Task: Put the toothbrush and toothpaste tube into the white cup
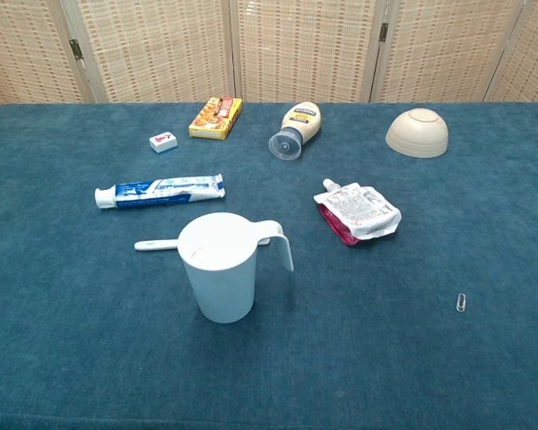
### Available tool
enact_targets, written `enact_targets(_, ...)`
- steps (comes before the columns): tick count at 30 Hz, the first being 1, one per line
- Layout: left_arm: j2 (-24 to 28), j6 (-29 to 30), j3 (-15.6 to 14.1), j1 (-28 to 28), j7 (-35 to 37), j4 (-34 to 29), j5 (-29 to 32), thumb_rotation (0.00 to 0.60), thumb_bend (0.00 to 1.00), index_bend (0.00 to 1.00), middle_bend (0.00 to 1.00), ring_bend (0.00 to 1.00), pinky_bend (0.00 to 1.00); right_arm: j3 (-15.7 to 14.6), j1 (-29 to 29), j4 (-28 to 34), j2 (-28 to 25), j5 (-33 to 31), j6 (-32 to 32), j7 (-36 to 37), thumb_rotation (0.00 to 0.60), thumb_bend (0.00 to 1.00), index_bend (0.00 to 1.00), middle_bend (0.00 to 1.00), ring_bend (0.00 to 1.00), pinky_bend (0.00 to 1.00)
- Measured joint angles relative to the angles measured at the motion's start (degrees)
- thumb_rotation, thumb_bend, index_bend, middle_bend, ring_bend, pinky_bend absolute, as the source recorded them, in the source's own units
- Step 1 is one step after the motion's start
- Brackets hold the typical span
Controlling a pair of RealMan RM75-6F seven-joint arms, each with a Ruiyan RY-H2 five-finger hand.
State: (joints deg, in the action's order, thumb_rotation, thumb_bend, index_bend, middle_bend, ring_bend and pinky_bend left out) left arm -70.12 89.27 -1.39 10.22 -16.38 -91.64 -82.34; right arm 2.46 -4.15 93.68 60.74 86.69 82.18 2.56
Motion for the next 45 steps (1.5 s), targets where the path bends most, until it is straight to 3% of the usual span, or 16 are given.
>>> enact_targets(22, 0.14, -1.69, 1.94, -1.36, 0.34, -0.76, -1.13, 0.600, 0.19, 0.26, 0.22, 0.20, 0.38, 0.07, 0.71, -0.12, 0.36, 0.37, 2.13, -0.32, 0.600, 0.23, 0.15, 0.30, 0.26, 0.29)
enact_targets(25, 0.19, -2.00, 2.39, -1.02, 1.77, -0.59, -1.50, 0.600, 0.19, 0.28, 0.25, 0.24, 0.38, 0.22, 0.56, -0.14, 0.27, 0.71, 2.30, -0.15, 0.600, 0.23, 0.15, 0.30, 0.26, 0.29)
enact_targets(30, 0.14, -4.49, 4.05, 1.75, 6.91, 1.32, -3.00, 0.600, 0.19, 0.36, 0.38, 0.36, 0.39, 0.51, -0.19, -0.03, -0.09, 1.11, 1.81, -0.15, 0.600, 0.23, 0.15, 0.30, 0.26, 0.29)
enact_targets(33, -0.24, -7.44, 5.40, 4.55, 10.21, 3.82, -3.61, 0.600, 0.19, 0.38, 0.50, 0.47, 0.50, 0.63, -0.49, 0.09, -0.29, 1.24, 1.59, -0.19, 0.600, 0.23, 0.15, 0.30, 0.26, 0.29)
enact_targets(35, -0.53, -10.27, 6.27, 6.83, 12.04, 5.35, -3.86, 0.600, 0.19, 0.41, 0.61, 0.58, 0.65, 0.61, -0.60, 0.17, -0.39, 1.23, 1.40, -0.29, 0.600, 0.23, 0.15, 0.30, 0.26, 0.29)
enact_targets(37, -0.89, -12.96, 6.99, 9.17, 13.47, 6.66, -4.18, 0.600, 0.19, 0.43, 0.67, 0.65, 0.74, 0.58, -0.66, 0.29, -0.49, 1.19, 1.27, -0.45, 0.600, 0.23, 0.15, 0.30, 0.26, 0.29)
enact_targets(45, -4.22, -24.47, 9.45, 19.94, 17.46, 12.21, -5.67, 0.600, 0.19, 0.46, 0.82, 0.77, 0.85, 0.51, -0.48, 0.77, -0.76, 0.35, 1.13, -1.05, 0.600, 0.23, 0.15, 0.31, 0.26, 0.29)
